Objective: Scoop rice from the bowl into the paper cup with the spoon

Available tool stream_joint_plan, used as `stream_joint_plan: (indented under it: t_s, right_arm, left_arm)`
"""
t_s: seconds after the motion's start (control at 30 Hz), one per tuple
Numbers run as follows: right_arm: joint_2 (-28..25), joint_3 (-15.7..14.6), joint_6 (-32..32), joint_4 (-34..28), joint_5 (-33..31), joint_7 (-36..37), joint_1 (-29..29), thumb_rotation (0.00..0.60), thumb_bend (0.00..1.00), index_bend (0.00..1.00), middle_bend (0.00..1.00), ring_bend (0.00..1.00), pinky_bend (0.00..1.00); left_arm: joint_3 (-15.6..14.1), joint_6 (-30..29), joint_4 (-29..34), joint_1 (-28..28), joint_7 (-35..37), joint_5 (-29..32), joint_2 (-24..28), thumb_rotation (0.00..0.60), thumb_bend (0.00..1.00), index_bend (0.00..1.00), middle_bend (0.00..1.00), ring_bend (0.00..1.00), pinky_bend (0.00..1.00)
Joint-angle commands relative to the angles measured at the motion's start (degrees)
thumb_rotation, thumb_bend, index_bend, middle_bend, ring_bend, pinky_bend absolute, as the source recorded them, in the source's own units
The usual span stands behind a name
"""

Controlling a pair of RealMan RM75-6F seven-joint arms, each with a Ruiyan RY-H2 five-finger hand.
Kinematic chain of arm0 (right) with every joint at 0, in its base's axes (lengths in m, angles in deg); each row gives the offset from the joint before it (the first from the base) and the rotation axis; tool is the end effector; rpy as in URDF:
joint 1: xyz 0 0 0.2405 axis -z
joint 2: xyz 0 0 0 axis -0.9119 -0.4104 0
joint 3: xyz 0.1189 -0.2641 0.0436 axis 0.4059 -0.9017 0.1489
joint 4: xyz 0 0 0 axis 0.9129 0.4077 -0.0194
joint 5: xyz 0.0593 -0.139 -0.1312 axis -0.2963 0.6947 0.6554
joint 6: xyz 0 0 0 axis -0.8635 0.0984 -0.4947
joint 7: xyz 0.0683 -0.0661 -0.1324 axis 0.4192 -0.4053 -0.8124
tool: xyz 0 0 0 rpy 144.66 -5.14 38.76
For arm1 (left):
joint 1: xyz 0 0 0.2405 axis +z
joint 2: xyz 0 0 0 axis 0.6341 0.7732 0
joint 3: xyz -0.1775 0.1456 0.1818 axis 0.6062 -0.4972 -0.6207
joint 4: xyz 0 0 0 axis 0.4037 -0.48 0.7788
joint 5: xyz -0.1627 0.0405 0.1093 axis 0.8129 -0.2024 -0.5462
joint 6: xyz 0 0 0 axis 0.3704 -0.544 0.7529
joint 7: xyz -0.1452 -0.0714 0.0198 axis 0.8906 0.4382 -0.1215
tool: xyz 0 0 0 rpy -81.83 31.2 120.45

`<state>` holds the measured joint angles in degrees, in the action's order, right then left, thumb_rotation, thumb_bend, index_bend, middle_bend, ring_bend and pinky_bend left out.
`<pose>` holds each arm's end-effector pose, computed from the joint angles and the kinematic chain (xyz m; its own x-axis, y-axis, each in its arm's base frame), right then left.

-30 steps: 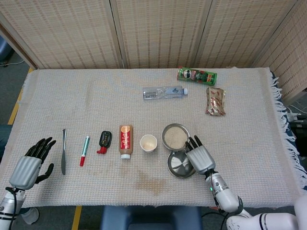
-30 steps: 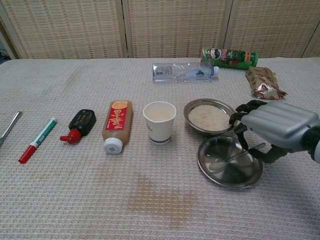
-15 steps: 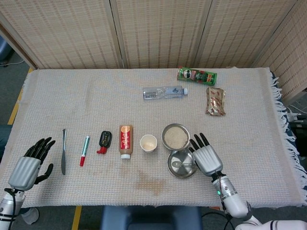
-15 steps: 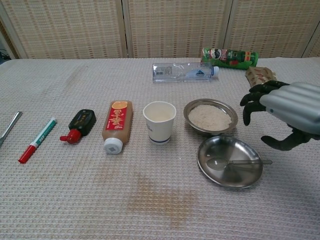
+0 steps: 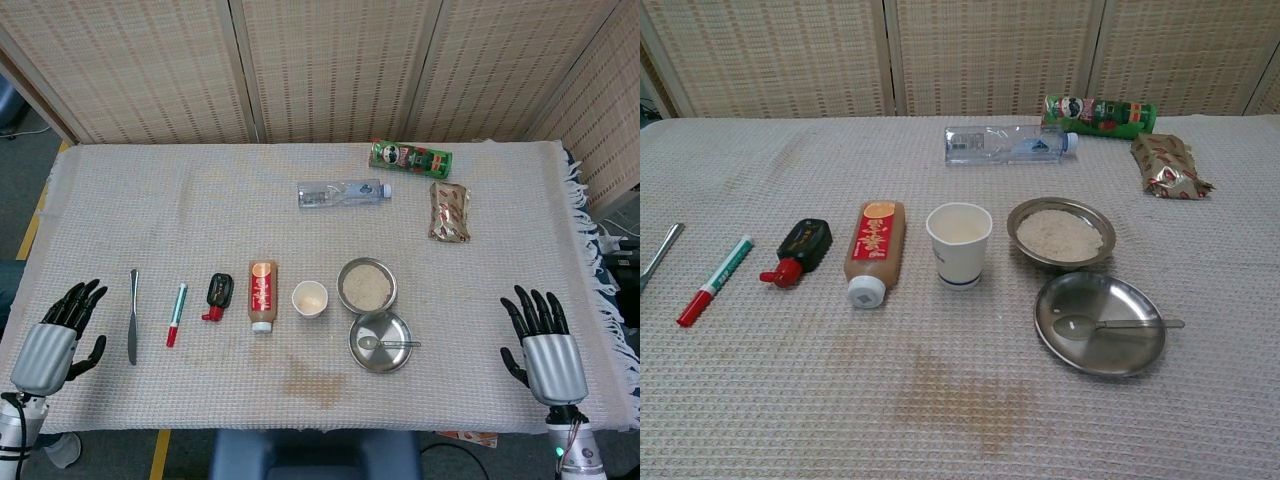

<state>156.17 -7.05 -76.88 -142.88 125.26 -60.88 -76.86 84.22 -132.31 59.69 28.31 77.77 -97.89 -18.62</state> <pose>-0.3129 -0.1970 0.1255 0.5419 0.0419 0.8394 -0.8382 -0.0456 0.5434 -0.3285 0.2327 0.1538 0.3984 -0.0310 0.9167 0.8899 -0.2292 -0.3945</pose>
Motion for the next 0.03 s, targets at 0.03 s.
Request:
stream_joint_plan:
  t_s: [0.03]
  right_arm:
    - [-2.6,0.9,2.1,-0.5,-1.2,2.8,0.8,0.6,0.21,0.09,0.0,0.0,0.0]
  left_arm:
    - [-0.3,0.3,0.5,-0.1,-2.1,-0.3,-0.4,0.6,0.48,0.0,0.0,0.0,0.19]
